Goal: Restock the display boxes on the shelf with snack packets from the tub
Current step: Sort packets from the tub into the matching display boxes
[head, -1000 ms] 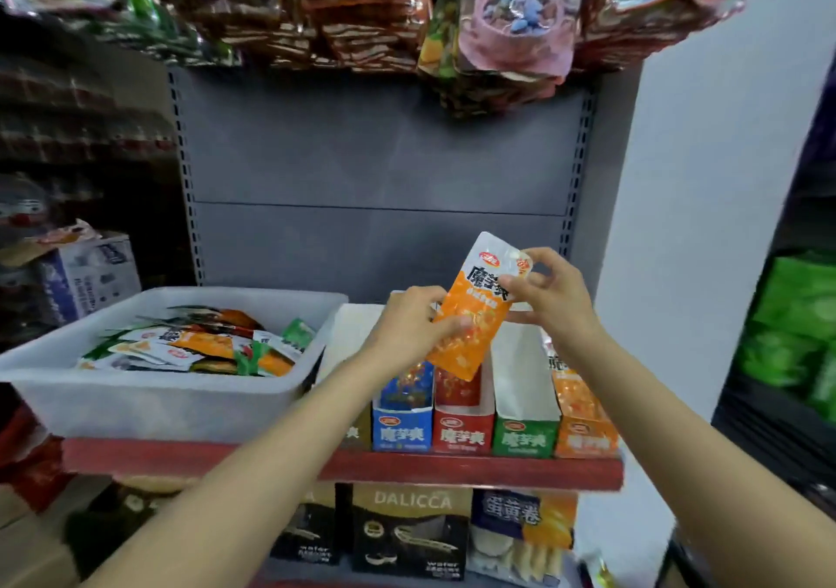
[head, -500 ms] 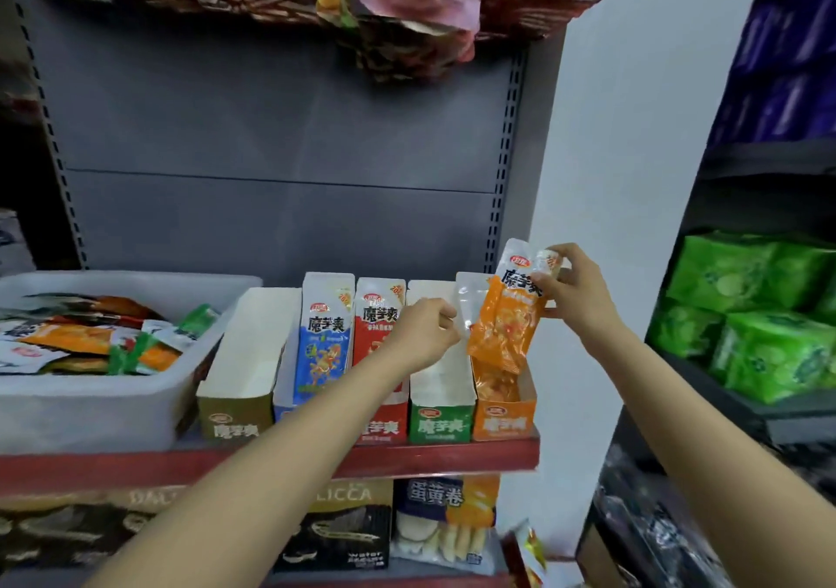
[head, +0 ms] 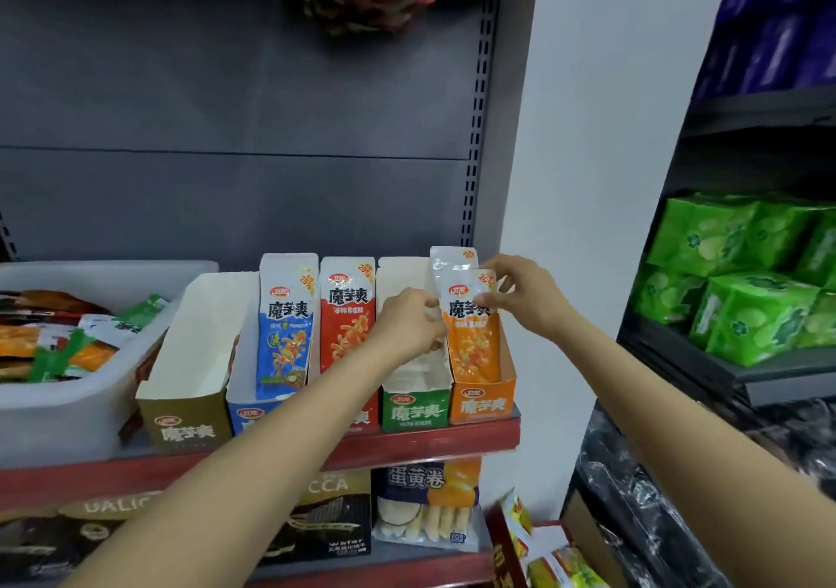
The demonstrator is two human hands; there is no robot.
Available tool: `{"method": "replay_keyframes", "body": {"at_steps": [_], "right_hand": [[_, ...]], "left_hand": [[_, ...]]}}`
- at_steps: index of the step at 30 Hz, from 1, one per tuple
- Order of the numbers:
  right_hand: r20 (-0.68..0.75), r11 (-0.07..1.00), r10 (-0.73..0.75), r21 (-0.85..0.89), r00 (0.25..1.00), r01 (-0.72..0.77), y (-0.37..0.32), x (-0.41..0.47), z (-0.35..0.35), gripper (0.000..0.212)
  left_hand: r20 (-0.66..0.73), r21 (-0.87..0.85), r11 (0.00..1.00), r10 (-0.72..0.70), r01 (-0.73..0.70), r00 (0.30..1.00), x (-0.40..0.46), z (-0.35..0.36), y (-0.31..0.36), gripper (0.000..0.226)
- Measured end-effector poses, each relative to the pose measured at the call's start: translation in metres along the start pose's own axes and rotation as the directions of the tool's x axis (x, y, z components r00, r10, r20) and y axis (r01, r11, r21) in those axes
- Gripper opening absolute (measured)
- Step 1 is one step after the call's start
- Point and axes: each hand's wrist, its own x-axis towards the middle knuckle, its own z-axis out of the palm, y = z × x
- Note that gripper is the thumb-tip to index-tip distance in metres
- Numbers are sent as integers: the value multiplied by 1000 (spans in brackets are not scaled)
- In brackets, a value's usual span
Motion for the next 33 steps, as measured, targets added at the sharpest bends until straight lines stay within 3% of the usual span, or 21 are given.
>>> {"method": "replay_keyframes", "body": {"at_steps": [3, 13, 18, 23, 26, 29, 33], "right_hand": [[7, 988, -2, -155, 1000, 3, 6, 0, 7, 40], [-6, 961, -21, -275, 1000, 19, -4, -5, 16, 46], [-14, 975, -170, -145, 985, 167, -48, -7, 21, 29], [100, 935, -344, -50, 934, 350, -123, -5, 55, 21], [123, 899, -435, 12, 892, 437, -172, 2, 95, 19], [179, 879, -477, 71, 861, 472, -221, 14, 140, 22], [360, 867, -446, -54, 819, 496, -275, 37, 205, 37]], "left_hand": [[2, 7, 1000, 6, -6, 1000, 0, 0, 2, 41], [-64, 9, 999, 34, -33, 997, -3, -8, 0, 31], [-287, 59, 989, 149, -138, 946, -29, -48, -5, 15], [-487, 23, 985, 158, -169, 859, -73, -119, -39, 8], [-565, -9, 993, 90, -114, 821, -95, -168, -69, 8], [-602, 153, 988, 74, 24, 795, -107, -217, -104, 6], [-532, 307, 925, -30, 225, 846, -105, -273, -155, 16]]}}
